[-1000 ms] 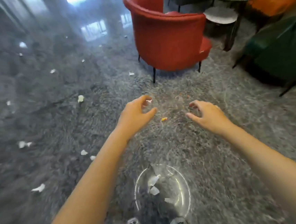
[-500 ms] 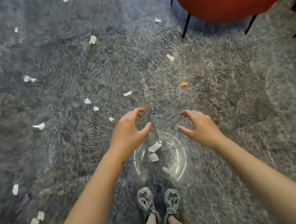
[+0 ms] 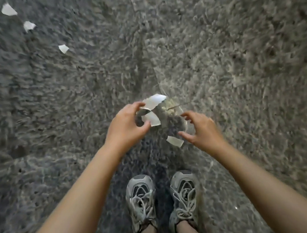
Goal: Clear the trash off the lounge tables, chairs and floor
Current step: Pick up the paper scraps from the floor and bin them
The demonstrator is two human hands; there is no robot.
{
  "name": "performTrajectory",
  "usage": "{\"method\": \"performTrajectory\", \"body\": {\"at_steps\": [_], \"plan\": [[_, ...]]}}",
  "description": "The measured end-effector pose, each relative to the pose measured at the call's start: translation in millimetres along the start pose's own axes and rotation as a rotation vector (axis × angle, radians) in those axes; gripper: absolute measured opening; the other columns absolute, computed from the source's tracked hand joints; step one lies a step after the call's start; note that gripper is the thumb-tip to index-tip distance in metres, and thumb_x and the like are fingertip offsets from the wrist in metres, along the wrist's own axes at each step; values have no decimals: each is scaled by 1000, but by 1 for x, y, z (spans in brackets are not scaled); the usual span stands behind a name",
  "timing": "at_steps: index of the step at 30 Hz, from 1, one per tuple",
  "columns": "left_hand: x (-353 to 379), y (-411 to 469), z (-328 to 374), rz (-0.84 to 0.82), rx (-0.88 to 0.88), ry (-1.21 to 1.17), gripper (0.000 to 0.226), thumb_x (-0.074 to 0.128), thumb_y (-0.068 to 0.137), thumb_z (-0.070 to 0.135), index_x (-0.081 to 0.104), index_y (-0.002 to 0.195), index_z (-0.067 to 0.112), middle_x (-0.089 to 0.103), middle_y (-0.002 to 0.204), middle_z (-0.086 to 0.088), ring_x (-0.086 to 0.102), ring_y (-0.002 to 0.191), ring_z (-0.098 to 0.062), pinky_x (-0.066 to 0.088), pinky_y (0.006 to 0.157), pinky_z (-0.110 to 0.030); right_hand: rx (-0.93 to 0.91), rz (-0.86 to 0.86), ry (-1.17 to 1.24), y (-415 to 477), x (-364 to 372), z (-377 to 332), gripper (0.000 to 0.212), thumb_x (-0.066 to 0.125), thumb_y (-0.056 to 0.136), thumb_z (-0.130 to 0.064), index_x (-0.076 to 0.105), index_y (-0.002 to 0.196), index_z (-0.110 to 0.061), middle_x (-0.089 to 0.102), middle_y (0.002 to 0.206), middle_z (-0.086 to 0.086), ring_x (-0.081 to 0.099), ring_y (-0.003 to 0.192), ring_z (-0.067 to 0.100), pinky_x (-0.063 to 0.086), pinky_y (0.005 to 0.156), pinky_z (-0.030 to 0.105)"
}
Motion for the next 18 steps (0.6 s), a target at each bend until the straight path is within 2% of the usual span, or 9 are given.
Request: {"method": "performTrajectory", "body": {"at_steps": [4, 8, 12, 15, 18], "plan": [[69, 16, -52, -35, -1, 41, 47, 66, 80, 20, 54, 125, 15, 58, 119, -6, 55, 109, -23, 45, 92, -39, 50, -35, -11, 14, 85, 47, 50, 70, 78, -32, 52, 122, -17, 61, 114, 5, 54, 107, 23, 42, 89, 35], [105, 31, -83, -19, -37, 45, 51, 66, 80, 22, 51, 128, 14, 54, 123, -5, 53, 111, -22, 46, 91, -41, 80, -22, -74, 17, 132, 70, 44, 70, 78, -32, 54, 116, -18, 61, 110, 2, 53, 105, 22, 32, 85, 32], [120, 44, -99, 39, -69, 27, 54, 67, 79, 22, 50, 129, 15, 51, 126, -3, 53, 110, -22, 46, 90, -38, 86, 22, -111, 16, 148, 78, 36, 69, 79, -29, 56, 112, -19, 58, 109, -1, 50, 104, 20, 24, 86, 30], [131, 54, -106, 39, -103, 56, 54, 66, 80, 26, 48, 130, 17, 48, 128, -3, 46, 117, -21, 45, 92, -37, 93, 52, -86, 18, 149, 79, 22, 66, 81, -20, 59, 102, -15, 60, 100, 0, 51, 97, 21, 23, 82, 29], [136, 65, -108, 69, -128, 107, 53, 68, 79, 26, 50, 127, 18, 49, 122, -6, 43, 115, -24, 42, 91, -37, 87, 87, -1, 27, 141, 77, 9, 65, 81, -13, 64, 90, -10, 64, 88, 4, 56, 89, 25, 24, 77, 28]]}}
Point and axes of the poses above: each hand's wrist, its own y-axis towards the middle knuckle, its own x-axis out of the palm, z = x × y, the point moved 9 cm from there along y, towards the middle knuckle
